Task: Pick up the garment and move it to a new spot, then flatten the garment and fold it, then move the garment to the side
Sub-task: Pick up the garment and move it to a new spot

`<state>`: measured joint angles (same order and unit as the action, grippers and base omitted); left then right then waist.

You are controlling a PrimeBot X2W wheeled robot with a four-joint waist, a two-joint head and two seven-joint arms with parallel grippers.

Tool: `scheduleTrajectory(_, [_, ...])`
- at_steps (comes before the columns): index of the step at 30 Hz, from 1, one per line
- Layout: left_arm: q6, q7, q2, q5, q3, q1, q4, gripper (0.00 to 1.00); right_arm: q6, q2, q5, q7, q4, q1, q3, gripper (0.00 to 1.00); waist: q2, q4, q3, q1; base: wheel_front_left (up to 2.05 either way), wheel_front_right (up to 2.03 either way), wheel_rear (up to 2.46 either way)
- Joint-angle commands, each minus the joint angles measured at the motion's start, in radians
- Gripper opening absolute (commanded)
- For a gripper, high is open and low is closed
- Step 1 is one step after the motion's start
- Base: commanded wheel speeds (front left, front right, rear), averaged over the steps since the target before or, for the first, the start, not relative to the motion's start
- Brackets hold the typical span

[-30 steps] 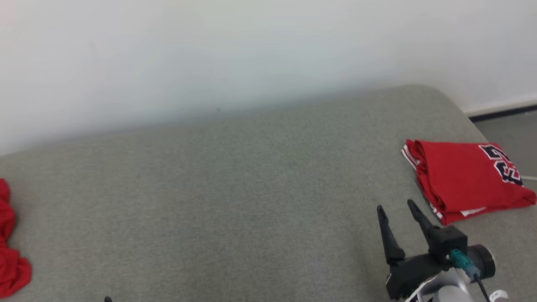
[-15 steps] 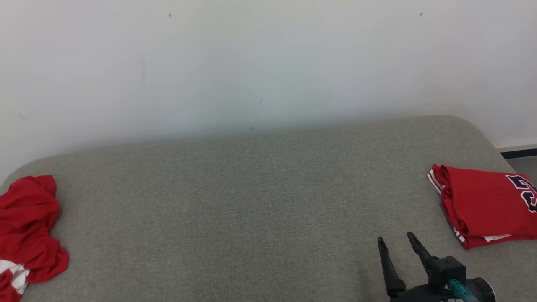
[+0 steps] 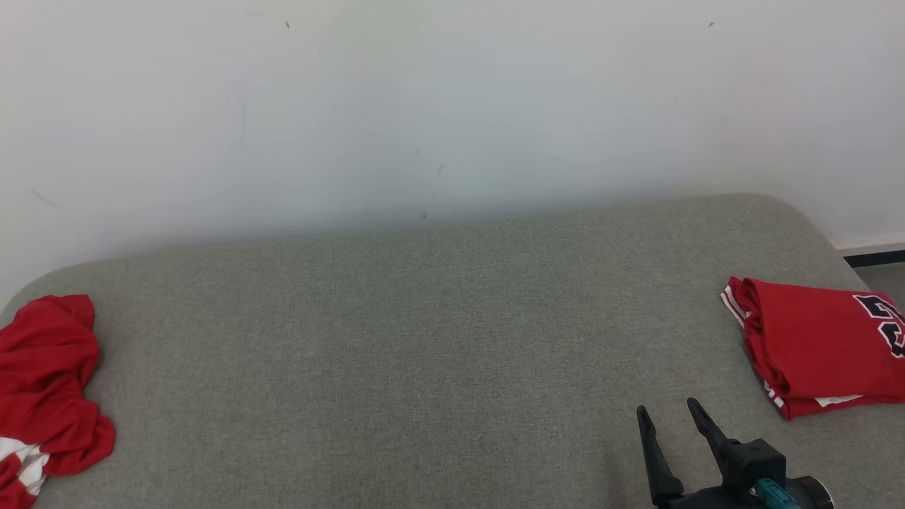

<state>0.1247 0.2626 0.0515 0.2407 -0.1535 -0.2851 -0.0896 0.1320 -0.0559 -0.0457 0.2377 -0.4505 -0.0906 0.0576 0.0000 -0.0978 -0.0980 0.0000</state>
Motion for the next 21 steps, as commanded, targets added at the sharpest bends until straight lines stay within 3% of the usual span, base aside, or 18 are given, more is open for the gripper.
scheduleTrajectory(1, [0.006,0.003,-0.002,0.005,-0.002,0.001,0.0,1.0,-0.003,0.001,-0.001,-0.001,0.003,0.01,0.001,1.0,0.0,-0.001,0.001,0.0,0.0,0.0,0.0])
scheduleTrajectory(12, [0.006,0.003,-0.002,0.002,0.0,0.015,-0.014,1.0,-0.003,0.004,-0.012,0.003,0.005,0.022,-0.006,1.0,0.0,0.027,0.003,0.0,0.0,0.0,0.0])
scheduleTrajectory(21, [0.005,0.003,-0.002,-0.014,-0.003,0.0,-0.014,1.0,-0.003,0.006,-0.025,0.005,-0.005,0.036,0.005,1.0,0.0,0.115,-0.01,0.0,0.0,0.0,0.0])
